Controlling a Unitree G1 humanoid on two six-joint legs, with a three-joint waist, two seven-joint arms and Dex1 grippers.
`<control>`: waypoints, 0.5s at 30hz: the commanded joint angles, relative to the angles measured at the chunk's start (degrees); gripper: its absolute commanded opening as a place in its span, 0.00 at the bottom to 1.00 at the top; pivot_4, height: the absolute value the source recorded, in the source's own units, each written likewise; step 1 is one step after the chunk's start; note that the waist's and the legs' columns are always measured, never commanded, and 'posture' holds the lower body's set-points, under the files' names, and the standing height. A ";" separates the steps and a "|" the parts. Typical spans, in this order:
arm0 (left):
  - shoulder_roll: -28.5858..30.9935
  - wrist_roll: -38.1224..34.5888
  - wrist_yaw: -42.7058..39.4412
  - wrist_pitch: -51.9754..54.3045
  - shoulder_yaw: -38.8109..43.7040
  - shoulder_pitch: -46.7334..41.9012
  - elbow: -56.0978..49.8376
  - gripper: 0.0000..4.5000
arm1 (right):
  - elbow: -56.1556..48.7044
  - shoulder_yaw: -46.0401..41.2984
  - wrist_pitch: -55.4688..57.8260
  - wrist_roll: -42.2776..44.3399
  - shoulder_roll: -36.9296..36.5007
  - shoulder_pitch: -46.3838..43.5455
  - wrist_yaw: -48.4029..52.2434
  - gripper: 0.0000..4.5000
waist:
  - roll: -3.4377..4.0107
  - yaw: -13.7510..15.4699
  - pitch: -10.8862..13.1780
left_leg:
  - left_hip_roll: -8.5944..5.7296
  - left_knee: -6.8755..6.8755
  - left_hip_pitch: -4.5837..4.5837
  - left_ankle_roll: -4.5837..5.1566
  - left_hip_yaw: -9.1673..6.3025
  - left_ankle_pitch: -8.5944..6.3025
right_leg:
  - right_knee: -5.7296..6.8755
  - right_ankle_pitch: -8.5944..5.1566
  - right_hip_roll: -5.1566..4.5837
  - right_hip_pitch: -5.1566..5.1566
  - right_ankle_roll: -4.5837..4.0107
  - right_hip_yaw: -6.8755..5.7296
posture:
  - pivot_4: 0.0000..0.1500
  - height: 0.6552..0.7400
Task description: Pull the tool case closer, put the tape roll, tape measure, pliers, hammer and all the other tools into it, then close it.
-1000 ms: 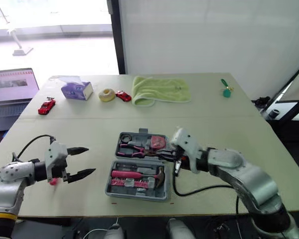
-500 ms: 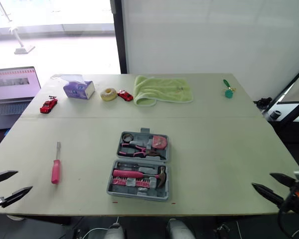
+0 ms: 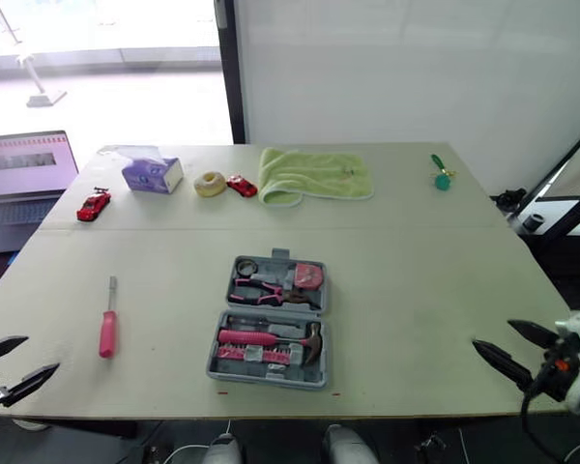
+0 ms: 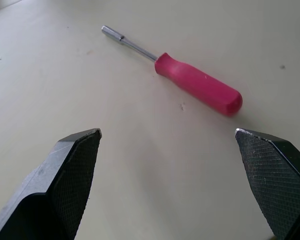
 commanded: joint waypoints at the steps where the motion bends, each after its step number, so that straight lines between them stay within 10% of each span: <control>1: -3.96 -4.04 9.74 8.62 3.47 2.48 -12.74 1.00 | -5.97 3.07 4.29 4.06 -2.68 -2.65 -1.54 0.99 | -0.02 0.18 0.00 | 0.00 0.00 -0.02 0.00 0.00 0.00 | 0.00 0.00 0.01 0.00 0.01 0.00 | 1.00 1.00; 15: -16.38 -11.74 59.02 63.65 0.51 -8.59 -50.47 1.00 | -12.97 31.18 14.49 11.05 -12.70 -30.70 1.14 0.99 | -0.22 0.27 0.10 | -0.07 0.18 -0.02 -0.01 -0.21 0.01 | -0.04 0.26 0.03 0.21 0.52 -0.06 | 1.00 1.00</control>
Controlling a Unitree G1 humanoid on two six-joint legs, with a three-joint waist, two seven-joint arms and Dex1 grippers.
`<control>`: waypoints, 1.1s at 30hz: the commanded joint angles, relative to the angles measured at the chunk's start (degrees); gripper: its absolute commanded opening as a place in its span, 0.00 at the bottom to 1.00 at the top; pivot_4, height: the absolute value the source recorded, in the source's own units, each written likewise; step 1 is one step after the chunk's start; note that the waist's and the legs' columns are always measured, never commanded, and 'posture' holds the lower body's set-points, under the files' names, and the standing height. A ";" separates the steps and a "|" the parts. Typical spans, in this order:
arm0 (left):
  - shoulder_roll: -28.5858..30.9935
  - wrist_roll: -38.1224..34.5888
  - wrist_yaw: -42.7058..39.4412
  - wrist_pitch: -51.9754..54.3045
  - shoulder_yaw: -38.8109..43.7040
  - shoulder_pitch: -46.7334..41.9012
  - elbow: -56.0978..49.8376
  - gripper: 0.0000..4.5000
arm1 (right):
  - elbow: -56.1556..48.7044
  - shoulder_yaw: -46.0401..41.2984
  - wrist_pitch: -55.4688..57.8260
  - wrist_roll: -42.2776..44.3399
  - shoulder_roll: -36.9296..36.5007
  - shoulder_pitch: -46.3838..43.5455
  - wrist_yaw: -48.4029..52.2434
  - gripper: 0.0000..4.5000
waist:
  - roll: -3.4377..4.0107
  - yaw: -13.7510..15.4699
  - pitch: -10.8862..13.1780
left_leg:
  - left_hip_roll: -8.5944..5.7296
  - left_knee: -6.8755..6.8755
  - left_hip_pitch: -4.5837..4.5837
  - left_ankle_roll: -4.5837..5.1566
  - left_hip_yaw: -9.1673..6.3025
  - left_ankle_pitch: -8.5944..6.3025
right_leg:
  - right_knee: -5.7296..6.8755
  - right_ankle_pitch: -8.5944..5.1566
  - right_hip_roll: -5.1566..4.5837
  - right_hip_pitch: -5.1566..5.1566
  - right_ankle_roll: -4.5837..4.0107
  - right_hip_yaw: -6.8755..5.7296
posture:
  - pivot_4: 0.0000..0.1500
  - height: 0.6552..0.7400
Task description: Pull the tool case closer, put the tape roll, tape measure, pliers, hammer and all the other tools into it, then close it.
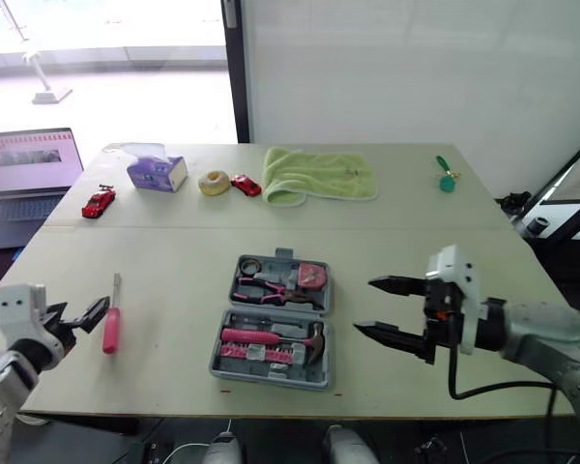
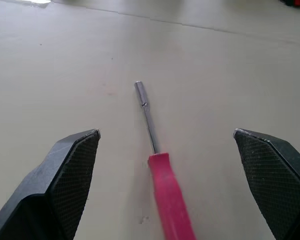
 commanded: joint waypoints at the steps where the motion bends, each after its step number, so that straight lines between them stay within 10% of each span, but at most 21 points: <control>1: -0.47 1.01 9.00 10.19 -1.83 -4.38 -3.65 1.00 | -0.93 5.85 -1.45 -2.51 -1.66 -3.73 1.92 0.99 | -0.04 0.04 0.00 | -0.01 0.01 -0.01 0.00 -0.05 0.00 | -0.02 0.02 0.00 0.02 0.03 -0.03 | 1.00 1.00; 24: -3.03 13.16 11.02 14.73 -11.34 -15.77 14.03 1.00 | -0.74 10.30 -5.59 -6.60 -0.09 -2.04 0.32 0.99 | 0.04 0.44 -0.04 | -0.05 -0.01 -0.01 -0.17 -0.11 0.10 | -0.03 0.04 -0.04 0.05 0.01 -0.09 | 1.00 1.00; 33: -4.67 13.66 10.56 15.11 -10.14 -16.53 14.34 0.11 | -1.15 11.04 -5.11 -7.16 -0.15 -2.02 -0.91 1.00 | 0.09 0.42 -0.07 | -0.06 -0.01 0.01 -0.18 -0.11 0.11 | -0.03 0.04 -0.04 0.08 0.01 -0.10 | 1.00 1.00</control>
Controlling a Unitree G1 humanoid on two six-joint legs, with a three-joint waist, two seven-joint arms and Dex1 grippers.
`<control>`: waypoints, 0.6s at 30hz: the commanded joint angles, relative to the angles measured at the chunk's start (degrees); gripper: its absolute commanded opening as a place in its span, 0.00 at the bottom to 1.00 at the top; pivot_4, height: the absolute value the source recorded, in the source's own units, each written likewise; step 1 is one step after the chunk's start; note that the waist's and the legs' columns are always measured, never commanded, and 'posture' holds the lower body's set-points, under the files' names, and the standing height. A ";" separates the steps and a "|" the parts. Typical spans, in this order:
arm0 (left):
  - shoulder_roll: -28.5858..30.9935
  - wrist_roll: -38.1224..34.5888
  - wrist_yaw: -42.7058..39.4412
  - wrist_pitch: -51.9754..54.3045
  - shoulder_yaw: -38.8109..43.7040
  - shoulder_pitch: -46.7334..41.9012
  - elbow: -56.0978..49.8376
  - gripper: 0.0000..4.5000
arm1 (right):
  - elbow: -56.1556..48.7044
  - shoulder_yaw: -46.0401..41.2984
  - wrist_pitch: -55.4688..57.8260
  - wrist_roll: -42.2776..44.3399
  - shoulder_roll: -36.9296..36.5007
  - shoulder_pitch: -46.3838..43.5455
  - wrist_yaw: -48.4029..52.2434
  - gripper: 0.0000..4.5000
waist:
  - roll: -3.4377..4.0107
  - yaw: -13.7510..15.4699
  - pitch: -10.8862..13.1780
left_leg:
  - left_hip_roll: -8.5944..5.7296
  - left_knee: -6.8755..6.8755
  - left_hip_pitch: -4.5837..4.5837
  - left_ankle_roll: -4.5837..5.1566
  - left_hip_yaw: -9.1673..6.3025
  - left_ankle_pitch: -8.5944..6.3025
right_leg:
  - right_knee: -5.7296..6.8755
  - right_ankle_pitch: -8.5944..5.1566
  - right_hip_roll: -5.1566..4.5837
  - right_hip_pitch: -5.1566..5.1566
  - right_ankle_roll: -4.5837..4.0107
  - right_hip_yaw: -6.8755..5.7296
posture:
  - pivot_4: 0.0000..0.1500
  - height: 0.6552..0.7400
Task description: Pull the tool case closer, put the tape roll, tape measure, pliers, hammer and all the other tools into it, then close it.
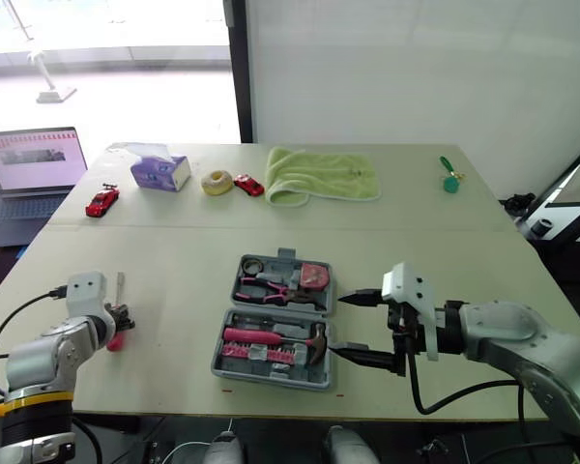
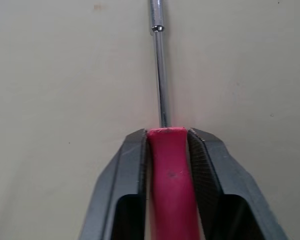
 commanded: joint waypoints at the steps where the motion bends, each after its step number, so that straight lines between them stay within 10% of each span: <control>1: -1.00 0.47 -0.12 0.87 0.53 0.44 0.96 0.11 | -1.85 -0.49 -0.31 -0.19 0.03 -0.15 -0.45 1.00 | 0.01 -0.01 0.00 | 0.00 0.00 0.00 0.00 0.00 0.00 | 0.00 0.00 0.00 0.00 0.00 0.00 | 1.00 1.00; 13: 6.11 0.71 -12.41 -7.09 -2.71 1.41 -9.15 0.11 | -1.89 -1.24 -0.20 -0.40 0.68 1.20 -2.78 1.00 | -0.28 0.11 0.15 | 0.01 0.00 -0.08 -0.07 -0.06 0.04 | -0.01 0.00 0.00 -0.05 -0.01 -0.05 | 1.00 1.00; 18: 21.29 -3.72 -36.41 -9.42 -9.65 3.89 -19.05 0.11 | -1.98 -1.25 -0.25 -0.71 1.02 2.79 -4.27 1.00 | -0.33 -0.26 0.26 | 0.01 -0.09 -0.15 -0.16 -0.04 0.08 | -0.09 -0.01 -0.02 -0.14 -0.02 -0.06 | 1.00 1.00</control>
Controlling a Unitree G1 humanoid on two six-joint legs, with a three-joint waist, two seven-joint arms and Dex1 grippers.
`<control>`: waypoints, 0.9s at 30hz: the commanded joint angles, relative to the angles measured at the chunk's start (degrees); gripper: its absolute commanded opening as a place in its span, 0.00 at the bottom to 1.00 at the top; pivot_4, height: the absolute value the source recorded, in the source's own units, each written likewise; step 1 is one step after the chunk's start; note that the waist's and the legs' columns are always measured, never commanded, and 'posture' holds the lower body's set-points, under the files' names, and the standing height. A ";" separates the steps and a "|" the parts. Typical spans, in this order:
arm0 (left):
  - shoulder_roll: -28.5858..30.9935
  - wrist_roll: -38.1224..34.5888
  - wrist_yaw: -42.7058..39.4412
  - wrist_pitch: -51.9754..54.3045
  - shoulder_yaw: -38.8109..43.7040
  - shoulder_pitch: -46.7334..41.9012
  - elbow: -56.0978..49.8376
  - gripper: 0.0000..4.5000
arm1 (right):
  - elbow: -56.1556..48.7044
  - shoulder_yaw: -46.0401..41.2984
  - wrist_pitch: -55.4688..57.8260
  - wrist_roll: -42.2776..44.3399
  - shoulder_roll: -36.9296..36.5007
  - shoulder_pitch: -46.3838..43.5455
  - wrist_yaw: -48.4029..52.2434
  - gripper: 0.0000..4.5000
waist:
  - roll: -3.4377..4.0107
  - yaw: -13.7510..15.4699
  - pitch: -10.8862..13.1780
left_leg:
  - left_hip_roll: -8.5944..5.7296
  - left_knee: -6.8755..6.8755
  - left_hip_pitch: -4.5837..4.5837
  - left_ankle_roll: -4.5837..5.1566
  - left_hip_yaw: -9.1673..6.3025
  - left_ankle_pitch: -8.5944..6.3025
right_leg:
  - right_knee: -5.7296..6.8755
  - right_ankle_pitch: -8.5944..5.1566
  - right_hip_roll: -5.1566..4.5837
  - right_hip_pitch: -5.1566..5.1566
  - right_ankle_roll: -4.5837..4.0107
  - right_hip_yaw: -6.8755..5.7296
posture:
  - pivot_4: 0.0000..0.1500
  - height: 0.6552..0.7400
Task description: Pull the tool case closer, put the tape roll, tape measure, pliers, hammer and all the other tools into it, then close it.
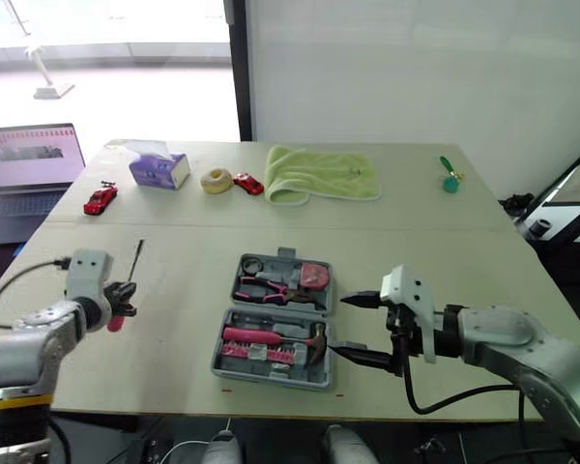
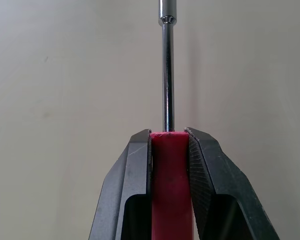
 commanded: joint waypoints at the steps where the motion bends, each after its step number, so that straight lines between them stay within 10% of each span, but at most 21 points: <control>1: 8.49 -2.59 -15.64 -2.71 -4.54 0.77 -6.33 0.11 | -1.93 -1.50 -0.34 -0.09 0.54 0.17 -0.95 1.00 | 0.14 -0.13 0.06 | 0.00 0.00 -0.01 0.00 0.03 0.00 | -0.02 -0.01 -0.02 0.00 -0.01 0.01 | 1.00 1.00; 17: 18.37 1.41 -45.30 13.75 -47.65 -30.89 -19.69 0.11 | -6.57 -3.78 -1.71 0.22 -4.16 5.77 2.30 1.00 | 0.11 -0.53 0.44 | 0.01 0.06 -0.13 0.06 0.07 -0.02 | -0.06 -0.01 0.10 -0.12 0.00 0.11 | 1.00 1.00; 27: 6.58 12.66 -41.91 8.40 -60.05 -38.45 -18.34 0.11 | -7.14 -5.03 -3.98 -2.59 -5.86 10.48 3.93 1.00 | 0.04 0.04 0.50 | 0.00 0.44 -0.25 0.21 0.04 -0.09 | -0.04 -0.01 0.10 -0.03 -0.01 0.11 | 1.00 1.00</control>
